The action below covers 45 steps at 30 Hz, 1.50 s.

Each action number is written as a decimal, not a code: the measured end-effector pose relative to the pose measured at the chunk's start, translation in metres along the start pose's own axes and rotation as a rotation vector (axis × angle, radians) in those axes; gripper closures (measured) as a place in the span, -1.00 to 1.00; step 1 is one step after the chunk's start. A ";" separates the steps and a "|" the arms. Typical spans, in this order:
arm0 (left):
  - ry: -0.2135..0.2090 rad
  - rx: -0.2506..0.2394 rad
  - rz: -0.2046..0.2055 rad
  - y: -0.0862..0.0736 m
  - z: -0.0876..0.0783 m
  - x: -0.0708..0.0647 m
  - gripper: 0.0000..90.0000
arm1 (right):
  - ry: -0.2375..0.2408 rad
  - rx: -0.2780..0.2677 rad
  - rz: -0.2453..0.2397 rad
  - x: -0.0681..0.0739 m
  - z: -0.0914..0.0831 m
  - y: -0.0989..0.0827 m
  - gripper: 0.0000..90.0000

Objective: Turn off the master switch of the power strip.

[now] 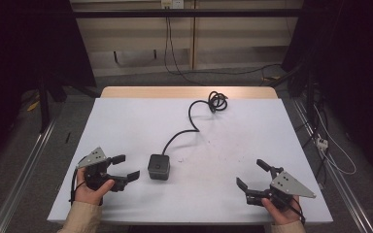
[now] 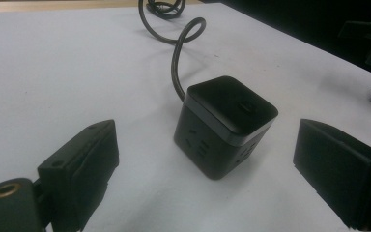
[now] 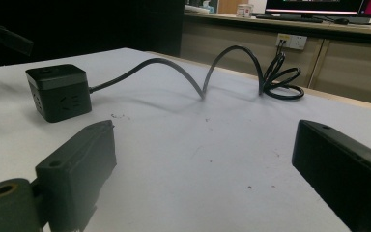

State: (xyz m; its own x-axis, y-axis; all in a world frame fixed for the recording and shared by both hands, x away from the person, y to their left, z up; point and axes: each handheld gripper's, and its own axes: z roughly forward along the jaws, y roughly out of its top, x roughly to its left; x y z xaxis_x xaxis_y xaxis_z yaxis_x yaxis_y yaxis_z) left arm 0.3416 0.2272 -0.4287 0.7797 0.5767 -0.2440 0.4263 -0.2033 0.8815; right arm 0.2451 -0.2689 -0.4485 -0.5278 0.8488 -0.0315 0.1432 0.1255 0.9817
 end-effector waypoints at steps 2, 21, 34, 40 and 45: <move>0.005 0.002 -0.003 -0.001 -0.001 0.001 -0.81 | 0.000 -0.001 0.000 0.000 0.000 0.000 -0.82; 0.024 -0.003 -0.010 -0.007 -0.007 0.010 -0.81 | -0.002 0.000 0.003 0.000 0.000 0.000 -0.82; 0.044 -0.002 -0.024 -0.014 -0.009 0.016 -0.84 | -0.003 -0.002 0.006 -0.001 -0.001 0.000 -0.82; 0.054 0.001 -0.028 -0.016 -0.009 0.016 -0.84 | -0.003 -0.001 0.006 -0.001 0.000 0.000 -0.82; 0.051 -0.002 -0.029 -0.017 -0.008 0.017 -0.84 | -0.003 0.005 0.003 -0.001 0.000 -0.001 -0.82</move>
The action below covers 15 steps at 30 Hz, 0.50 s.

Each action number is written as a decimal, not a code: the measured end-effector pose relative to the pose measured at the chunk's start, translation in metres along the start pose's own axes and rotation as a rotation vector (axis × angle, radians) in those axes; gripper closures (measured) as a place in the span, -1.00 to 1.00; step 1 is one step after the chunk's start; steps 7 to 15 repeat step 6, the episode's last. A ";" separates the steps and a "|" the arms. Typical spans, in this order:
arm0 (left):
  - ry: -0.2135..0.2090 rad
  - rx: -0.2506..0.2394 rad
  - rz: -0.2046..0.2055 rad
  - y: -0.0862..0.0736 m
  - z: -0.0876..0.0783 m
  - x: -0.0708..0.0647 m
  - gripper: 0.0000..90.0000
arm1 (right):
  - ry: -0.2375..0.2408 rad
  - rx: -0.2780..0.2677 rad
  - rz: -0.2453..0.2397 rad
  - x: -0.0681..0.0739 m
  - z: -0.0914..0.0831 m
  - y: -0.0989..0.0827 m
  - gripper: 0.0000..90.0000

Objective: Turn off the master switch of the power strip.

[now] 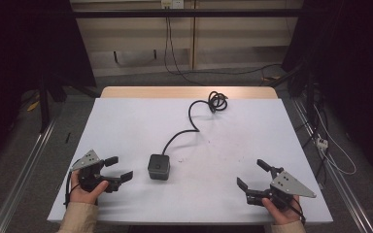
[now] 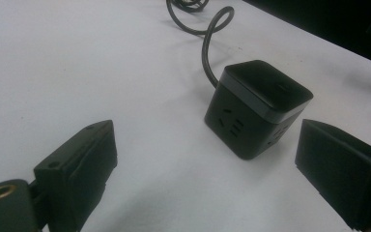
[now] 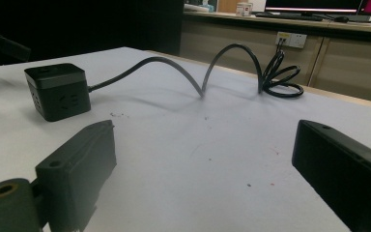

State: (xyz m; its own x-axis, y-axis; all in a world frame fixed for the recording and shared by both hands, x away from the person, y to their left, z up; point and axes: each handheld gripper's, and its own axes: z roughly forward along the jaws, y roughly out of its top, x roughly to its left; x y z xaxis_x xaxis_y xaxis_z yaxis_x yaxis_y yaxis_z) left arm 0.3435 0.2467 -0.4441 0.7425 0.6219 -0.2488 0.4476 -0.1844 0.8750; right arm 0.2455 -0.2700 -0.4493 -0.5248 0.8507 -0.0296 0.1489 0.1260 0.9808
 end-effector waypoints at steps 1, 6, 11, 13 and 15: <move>0.000 -0.001 -0.001 0.000 0.000 0.000 -0.84 | 0.001 0.000 0.001 0.000 0.000 0.000 -0.82; 0.004 -0.001 0.000 0.000 0.000 0.000 -0.84 | 0.004 0.004 0.002 0.000 0.001 -0.001 -0.82; 0.004 -0.001 0.000 0.000 0.000 0.000 -0.84 | 0.004 0.004 0.002 0.000 0.001 -0.001 -0.82; 0.004 -0.001 0.000 0.000 0.000 0.000 -0.84 | 0.004 0.004 0.002 0.000 0.001 -0.001 -0.82; 0.004 -0.001 0.000 0.000 0.000 0.000 -0.84 | 0.004 0.004 0.002 0.000 0.001 -0.001 -0.82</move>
